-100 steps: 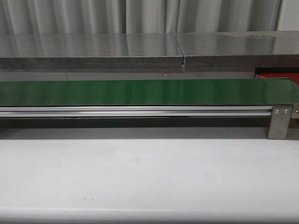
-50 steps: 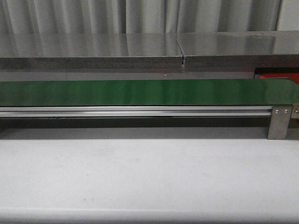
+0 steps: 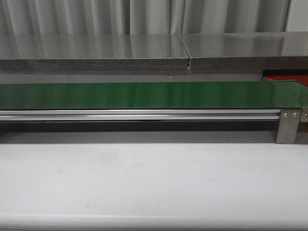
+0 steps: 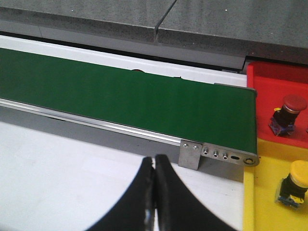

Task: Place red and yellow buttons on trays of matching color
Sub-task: 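Close the left gripper on the red mushroom button, then set the red button on the green belt and open the left gripper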

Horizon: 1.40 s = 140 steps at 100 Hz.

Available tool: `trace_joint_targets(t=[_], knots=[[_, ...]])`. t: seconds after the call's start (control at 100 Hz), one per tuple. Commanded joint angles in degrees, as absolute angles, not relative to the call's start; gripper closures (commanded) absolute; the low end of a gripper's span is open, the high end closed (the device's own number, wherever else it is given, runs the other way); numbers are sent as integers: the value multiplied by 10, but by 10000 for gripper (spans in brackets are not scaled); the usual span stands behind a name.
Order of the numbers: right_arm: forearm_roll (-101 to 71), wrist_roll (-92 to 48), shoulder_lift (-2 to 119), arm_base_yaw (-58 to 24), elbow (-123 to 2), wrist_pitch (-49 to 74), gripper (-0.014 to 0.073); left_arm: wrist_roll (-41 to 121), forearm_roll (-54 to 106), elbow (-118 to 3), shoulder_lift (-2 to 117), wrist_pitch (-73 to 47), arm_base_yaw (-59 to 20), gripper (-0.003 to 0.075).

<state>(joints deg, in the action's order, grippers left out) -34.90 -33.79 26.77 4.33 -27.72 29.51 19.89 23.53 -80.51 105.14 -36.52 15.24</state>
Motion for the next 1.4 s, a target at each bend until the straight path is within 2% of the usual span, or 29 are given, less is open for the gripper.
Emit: trace_joint_targets(t=[0.0, 0.14, 0.24, 0.69, 1.05, 1.39], knots=[[-363, -343, 269, 44, -292, 262, 711, 200, 249, -820, 1021, -345, 149, 462], [-363, -343, 269, 44, -292, 262, 711, 201, 249, -820, 1021, -348, 149, 207], [-363, -343, 269, 44, -292, 262, 711, 201, 250, -821, 1021, -351, 149, 124], [-363, -343, 269, 44, -292, 262, 711, 201, 249, -892, 989, -375, 158, 120], [-363, -343, 269, 44, -292, 262, 711, 201, 203, -900, 999, -363, 228, 121], [-363, -343, 269, 44, -292, 262, 711, 201, 203, -900, 1072, -346, 273, 121]])
